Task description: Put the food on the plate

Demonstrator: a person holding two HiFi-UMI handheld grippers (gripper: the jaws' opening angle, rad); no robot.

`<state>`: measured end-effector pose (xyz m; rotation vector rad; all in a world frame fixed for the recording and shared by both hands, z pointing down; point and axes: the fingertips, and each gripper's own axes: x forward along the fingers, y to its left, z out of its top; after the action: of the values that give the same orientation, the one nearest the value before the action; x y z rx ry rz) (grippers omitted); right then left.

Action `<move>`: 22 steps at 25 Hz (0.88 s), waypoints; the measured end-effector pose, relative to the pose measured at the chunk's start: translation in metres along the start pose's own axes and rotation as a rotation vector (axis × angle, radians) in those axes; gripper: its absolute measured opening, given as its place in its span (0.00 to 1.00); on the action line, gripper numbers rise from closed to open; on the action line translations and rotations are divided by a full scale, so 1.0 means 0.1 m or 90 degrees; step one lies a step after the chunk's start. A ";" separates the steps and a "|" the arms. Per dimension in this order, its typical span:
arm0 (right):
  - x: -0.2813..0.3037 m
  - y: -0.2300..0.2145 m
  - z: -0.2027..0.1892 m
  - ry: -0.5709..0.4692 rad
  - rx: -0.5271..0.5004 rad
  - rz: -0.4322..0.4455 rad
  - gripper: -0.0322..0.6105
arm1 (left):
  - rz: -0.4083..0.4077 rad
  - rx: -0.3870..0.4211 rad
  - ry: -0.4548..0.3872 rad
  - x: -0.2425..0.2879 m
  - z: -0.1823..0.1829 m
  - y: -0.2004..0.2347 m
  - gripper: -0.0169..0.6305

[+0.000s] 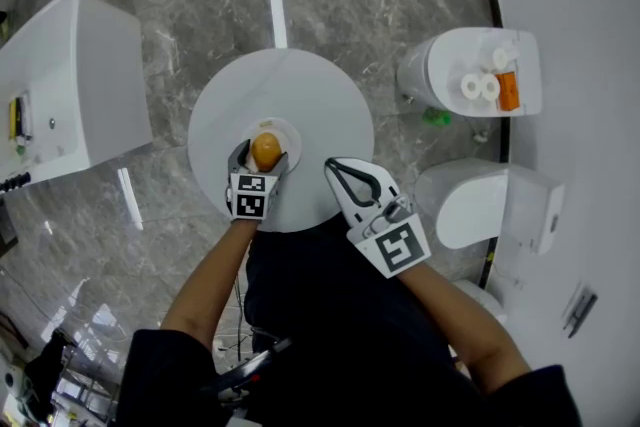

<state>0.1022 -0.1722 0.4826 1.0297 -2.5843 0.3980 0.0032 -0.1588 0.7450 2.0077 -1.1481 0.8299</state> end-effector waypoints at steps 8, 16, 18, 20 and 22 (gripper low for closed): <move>0.00 0.14 0.05 -0.006 -0.043 0.013 0.06 | -0.005 0.001 -0.005 -0.11 -0.03 0.00 0.60; -0.02 0.31 0.13 -0.027 -0.057 0.009 0.06 | -0.015 -0.006 -0.035 -0.30 0.01 -0.03 0.60; -0.03 0.34 0.14 -0.028 -0.052 0.005 0.06 | -0.019 -0.007 -0.043 -0.36 0.03 -0.05 0.60; -0.01 0.38 0.16 -0.028 -0.051 0.004 0.06 | -0.024 -0.010 -0.051 -0.42 0.04 -0.04 0.60; 0.00 0.45 0.19 -0.033 -0.056 0.003 0.06 | -0.030 -0.014 -0.060 -0.49 0.05 -0.03 0.60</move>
<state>0.0670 -0.1483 0.4591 1.0171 -2.6253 0.2590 -0.0130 -0.1384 0.7033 2.0668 -1.1530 0.7033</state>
